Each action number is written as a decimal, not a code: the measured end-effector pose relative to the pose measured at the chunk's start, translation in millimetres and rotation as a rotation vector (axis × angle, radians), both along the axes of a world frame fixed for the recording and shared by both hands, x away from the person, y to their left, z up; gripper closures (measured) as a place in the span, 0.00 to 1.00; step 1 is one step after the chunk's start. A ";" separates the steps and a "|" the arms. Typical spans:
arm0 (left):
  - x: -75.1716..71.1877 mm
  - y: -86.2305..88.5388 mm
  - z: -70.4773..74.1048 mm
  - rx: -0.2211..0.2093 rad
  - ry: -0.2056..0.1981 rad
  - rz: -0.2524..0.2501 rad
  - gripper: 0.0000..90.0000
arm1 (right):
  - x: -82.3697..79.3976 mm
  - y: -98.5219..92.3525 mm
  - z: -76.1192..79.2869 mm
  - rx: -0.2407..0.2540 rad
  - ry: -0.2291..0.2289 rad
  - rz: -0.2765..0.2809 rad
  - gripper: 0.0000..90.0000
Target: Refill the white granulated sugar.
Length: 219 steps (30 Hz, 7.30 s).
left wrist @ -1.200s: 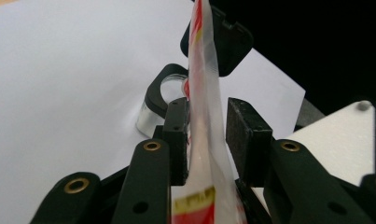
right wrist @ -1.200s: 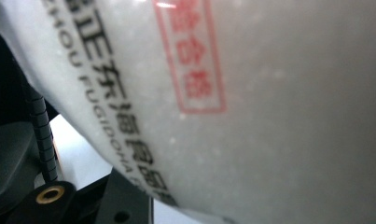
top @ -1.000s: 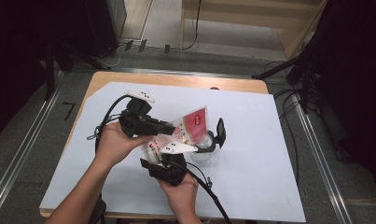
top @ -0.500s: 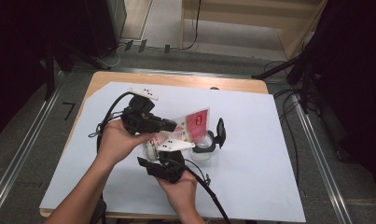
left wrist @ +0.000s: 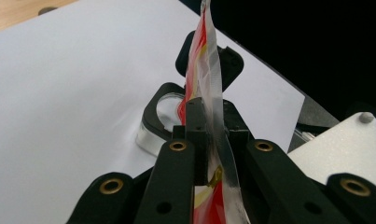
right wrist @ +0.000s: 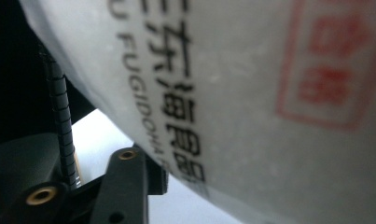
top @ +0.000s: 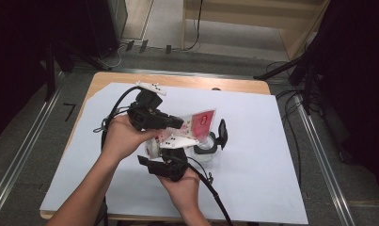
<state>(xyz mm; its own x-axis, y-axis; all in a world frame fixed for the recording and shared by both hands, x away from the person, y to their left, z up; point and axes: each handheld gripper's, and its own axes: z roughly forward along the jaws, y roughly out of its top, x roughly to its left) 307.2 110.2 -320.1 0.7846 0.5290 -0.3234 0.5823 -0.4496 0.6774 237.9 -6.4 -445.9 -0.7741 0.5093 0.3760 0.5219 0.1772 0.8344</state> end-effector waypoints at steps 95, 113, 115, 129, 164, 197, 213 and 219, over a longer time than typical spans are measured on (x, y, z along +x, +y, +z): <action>2.8 8.7 -14.5 -0.118 -0.053 0.003 0.88 | -5.1 6.2 2.9 -0.052 -0.036 0.012 0.70; 4.0 9.8 -14.6 -0.125 -0.045 0.002 0.88 | -5.8 7.7 2.9 -0.060 -0.047 -0.002 0.70; 3.7 8.7 -14.3 -0.128 -0.049 0.005 0.88 | -5.8 7.0 3.4 -0.061 -0.047 -0.003 0.71; 2.6 7.0 -13.9 -0.122 -0.059 0.001 0.89 | -6.4 5.9 3.2 -0.055 -0.044 -0.007 0.70; 1.7 6.7 -13.3 -0.125 -0.057 0.006 0.94 | -6.8 6.4 4.3 -0.048 -0.038 -0.001 0.71; 0.0 8.2 -10.0 -0.121 -0.063 0.018 0.95 | -6.4 9.2 6.2 -0.039 -0.042 -0.001 0.71; 0.5 7.3 -12.0 -0.122 -0.063 0.016 0.95 | -6.7 8.3 4.4 -0.045 -0.043 -0.004 0.71; -0.4 6.7 -11.2 -0.121 -0.064 0.013 0.94 | -6.7 8.4 4.5 -0.042 -0.044 -0.004 0.71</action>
